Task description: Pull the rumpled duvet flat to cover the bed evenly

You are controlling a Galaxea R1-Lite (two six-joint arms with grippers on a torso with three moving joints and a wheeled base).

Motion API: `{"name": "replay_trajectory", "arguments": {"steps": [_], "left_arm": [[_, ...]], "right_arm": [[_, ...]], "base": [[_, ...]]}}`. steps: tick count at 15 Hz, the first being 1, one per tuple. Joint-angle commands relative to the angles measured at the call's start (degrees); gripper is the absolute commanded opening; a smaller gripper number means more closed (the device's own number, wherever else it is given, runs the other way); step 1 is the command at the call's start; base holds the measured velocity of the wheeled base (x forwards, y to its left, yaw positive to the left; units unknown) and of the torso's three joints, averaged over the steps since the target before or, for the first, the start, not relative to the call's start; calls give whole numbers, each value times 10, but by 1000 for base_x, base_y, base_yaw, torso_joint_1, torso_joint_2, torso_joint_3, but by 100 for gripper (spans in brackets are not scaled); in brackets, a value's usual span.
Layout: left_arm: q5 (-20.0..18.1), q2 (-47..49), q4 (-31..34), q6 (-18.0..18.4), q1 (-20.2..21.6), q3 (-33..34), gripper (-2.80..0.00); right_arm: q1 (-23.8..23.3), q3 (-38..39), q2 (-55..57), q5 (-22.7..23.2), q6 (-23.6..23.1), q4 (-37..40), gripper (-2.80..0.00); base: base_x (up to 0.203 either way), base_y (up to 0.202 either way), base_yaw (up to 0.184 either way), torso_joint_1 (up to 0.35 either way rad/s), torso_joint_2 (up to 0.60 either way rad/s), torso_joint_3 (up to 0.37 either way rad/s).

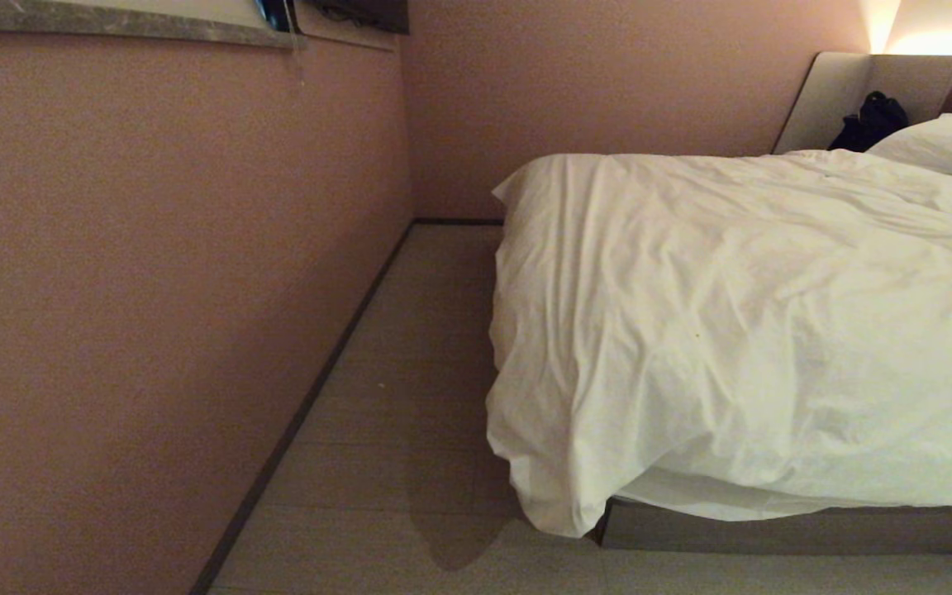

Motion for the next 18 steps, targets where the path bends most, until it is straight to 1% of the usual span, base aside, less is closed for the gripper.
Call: {"name": "replay_trajectory", "arguments": {"steps": [1, 12, 18], "left_arm": [[0, 1, 0, -1, 0, 0, -280], [0, 1, 0, 0, 0, 0, -280], [-1, 1, 0, -1, 0, 0, -280]], "right_arm": [[0, 0, 0, 0, 0, 0, -280], [0, 0, 0, 0, 0, 0, -280], [0, 0, 0, 0, 0, 0, -280]], "base": [[0, 0, 0, 0, 0, 0], [0, 0, 0, 0, 0, 0], [-178, 0, 1, 3, 2, 3]]}}
